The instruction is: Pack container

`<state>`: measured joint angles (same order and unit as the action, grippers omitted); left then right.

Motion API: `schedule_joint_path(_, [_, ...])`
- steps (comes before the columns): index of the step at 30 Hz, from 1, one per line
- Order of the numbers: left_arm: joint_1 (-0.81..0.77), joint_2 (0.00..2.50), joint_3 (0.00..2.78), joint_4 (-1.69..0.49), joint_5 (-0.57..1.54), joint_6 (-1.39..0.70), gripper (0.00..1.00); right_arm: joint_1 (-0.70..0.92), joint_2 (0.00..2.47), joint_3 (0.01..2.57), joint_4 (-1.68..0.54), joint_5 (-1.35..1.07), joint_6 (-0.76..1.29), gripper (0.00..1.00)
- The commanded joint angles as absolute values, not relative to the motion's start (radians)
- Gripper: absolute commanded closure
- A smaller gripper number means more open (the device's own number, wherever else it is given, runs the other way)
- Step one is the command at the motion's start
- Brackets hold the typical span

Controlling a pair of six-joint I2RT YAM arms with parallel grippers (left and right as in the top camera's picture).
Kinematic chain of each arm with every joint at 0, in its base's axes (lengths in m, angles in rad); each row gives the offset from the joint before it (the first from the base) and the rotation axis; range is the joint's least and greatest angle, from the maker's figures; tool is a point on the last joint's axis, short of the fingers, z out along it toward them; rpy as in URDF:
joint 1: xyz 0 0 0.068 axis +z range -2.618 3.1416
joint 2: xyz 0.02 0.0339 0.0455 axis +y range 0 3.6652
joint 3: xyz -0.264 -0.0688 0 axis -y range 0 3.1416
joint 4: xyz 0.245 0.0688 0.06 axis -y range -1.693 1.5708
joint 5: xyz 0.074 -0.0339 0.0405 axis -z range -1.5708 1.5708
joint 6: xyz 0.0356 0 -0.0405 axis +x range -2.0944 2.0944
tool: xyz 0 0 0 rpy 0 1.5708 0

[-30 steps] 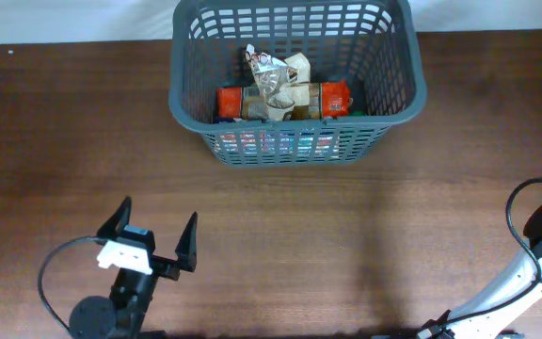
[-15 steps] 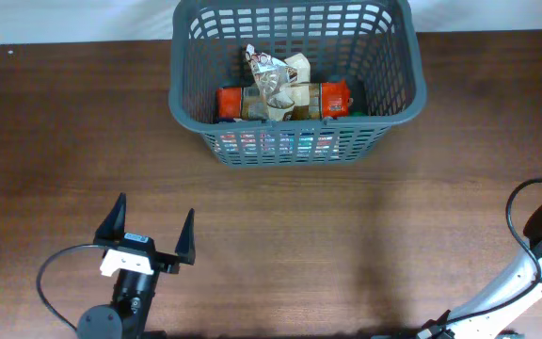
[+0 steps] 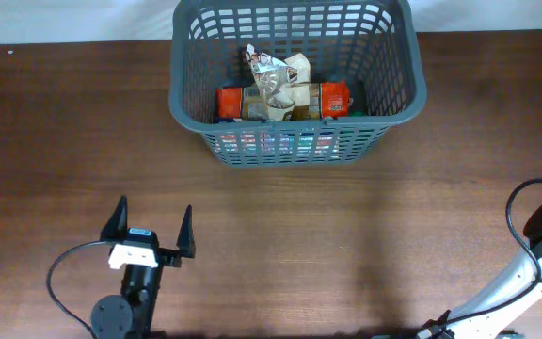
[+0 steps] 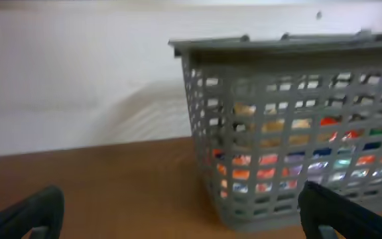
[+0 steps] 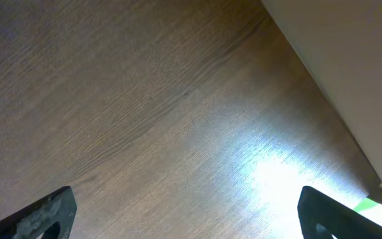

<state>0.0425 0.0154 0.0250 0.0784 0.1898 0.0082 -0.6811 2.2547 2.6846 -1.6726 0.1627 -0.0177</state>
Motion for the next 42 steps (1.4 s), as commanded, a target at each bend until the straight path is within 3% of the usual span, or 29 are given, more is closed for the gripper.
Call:
schedule_joint_path(1, [0.049,0.005,0.008,0.048,0.117,0.040,0.01,-0.687,2.251,2.682,-1.672,0.161,-0.006,0.01])
schedule_joint_path(7, [0.049,0.005,0.008,-0.080,0.078,0.076,0.01,-0.687,2.251,2.682,-1.672,0.161,-0.006,0.01])
schedule_joint_path(42, [0.049,0.005,0.009,-0.075,0.081,0.077,0.01,-0.687,2.251,2.682,-1.672,0.161,-0.006,0.01])
